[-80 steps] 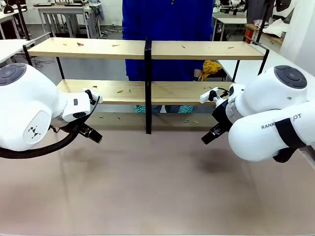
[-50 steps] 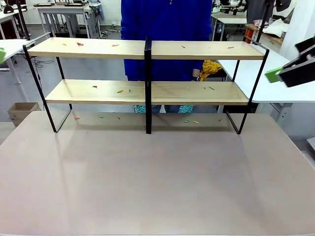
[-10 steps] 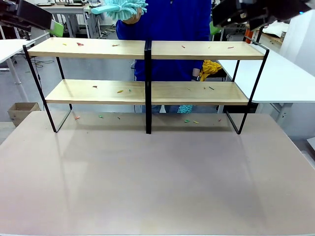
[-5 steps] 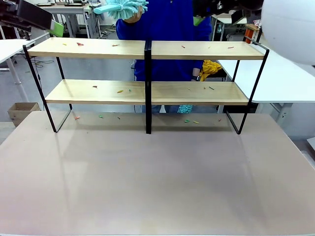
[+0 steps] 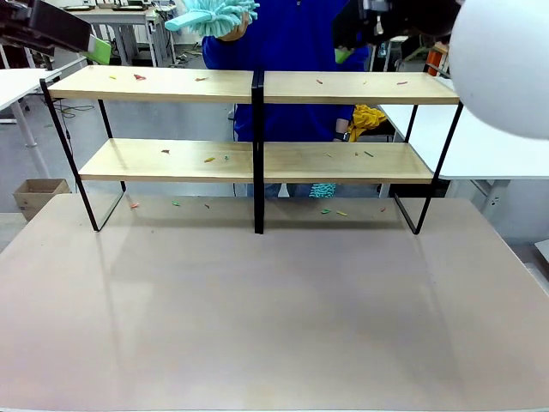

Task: Clean the shelves.
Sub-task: Pick up the Duster when the human hands it over.

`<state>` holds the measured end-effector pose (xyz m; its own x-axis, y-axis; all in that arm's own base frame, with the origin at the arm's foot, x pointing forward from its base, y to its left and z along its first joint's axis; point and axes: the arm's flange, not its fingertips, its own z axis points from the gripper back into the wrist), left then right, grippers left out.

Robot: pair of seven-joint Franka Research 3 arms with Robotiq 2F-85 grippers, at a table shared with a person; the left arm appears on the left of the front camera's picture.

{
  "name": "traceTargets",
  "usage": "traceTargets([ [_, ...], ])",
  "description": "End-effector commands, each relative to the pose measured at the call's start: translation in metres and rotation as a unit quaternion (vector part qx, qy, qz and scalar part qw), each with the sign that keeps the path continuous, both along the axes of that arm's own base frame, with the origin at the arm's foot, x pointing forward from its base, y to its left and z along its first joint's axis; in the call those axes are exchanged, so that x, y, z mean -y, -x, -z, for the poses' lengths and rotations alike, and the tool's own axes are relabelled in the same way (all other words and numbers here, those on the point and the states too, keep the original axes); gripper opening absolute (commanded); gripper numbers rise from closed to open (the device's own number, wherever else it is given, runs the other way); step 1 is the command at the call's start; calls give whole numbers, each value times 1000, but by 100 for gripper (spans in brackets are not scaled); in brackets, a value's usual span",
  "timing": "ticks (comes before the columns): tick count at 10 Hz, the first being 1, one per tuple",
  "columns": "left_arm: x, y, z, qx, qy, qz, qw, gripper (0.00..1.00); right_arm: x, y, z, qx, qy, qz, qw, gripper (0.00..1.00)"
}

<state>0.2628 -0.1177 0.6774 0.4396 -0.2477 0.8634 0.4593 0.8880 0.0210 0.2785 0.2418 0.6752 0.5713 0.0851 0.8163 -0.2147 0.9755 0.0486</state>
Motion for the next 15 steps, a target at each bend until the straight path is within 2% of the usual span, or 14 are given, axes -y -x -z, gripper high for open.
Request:
traceTargets([
  [1, 0, 0, 1, 6, 1, 3, 1000, 100, 5, 30, 10, 12, -4, 11, 1000, 100],
  [5, 0, 0, 1, 6, 1, 3, 1000, 100, 13, 55, 22, 19, -9, -3, 1000, 100],
  [11, 0, 0, 1, 6, 1, 3, 1000, 100, 18, 60, 28, 21, -17, -27, 999, 100],
  [12, 0, 0, 1, 6, 1, 3, 1000, 100, 13, 56, 23, 16, -3, -8, 1000, 100],
  [15, 0, 0, 1, 6, 1, 3, 1000, 100, 13, 56, 23, 16, -3, -8, 1000, 100],
])
